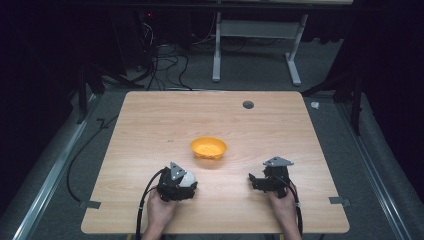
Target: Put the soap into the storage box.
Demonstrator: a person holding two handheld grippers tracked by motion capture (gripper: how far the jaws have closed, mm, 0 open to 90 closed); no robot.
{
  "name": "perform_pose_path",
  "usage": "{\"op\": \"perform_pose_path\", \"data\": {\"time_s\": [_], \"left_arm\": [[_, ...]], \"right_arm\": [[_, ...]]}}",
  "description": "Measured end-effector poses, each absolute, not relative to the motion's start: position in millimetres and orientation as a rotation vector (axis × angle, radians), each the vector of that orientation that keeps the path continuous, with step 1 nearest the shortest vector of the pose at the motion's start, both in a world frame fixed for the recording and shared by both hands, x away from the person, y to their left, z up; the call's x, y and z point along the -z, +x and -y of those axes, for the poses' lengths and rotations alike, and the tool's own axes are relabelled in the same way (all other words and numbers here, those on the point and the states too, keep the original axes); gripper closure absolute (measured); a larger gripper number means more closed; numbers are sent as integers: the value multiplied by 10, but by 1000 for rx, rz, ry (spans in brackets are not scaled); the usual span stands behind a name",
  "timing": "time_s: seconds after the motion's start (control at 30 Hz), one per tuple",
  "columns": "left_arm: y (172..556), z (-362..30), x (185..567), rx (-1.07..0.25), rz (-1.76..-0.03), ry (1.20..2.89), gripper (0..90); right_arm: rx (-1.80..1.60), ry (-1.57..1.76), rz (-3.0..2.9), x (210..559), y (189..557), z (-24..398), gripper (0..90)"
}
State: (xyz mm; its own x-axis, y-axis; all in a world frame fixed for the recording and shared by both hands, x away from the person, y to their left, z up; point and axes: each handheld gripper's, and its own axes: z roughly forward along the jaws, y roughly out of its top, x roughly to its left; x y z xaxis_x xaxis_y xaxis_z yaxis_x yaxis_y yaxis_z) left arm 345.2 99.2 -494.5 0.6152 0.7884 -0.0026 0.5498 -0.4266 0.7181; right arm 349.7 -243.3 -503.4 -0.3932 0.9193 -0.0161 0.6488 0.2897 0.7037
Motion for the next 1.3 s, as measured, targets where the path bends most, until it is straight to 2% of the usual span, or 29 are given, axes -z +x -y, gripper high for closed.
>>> {"op": "perform_pose_path", "data": {"time_s": [0.6, 0.8, 1.3], "left_arm": [[3473, -977, 4765, -440, -1021, 2127, 242], [3475, -995, 4671, -377, -1005, 2088, 242], [3499, -960, 4512, -378, -958, 2118, 242]], "right_arm": [[-870, 1405, -2144, 5034, 3498, 2433, 152], [-869, 1404, -2144, 5034, 3497, 2433, 153], [-869, 1404, -2144, 5034, 3497, 2433, 152]]}}
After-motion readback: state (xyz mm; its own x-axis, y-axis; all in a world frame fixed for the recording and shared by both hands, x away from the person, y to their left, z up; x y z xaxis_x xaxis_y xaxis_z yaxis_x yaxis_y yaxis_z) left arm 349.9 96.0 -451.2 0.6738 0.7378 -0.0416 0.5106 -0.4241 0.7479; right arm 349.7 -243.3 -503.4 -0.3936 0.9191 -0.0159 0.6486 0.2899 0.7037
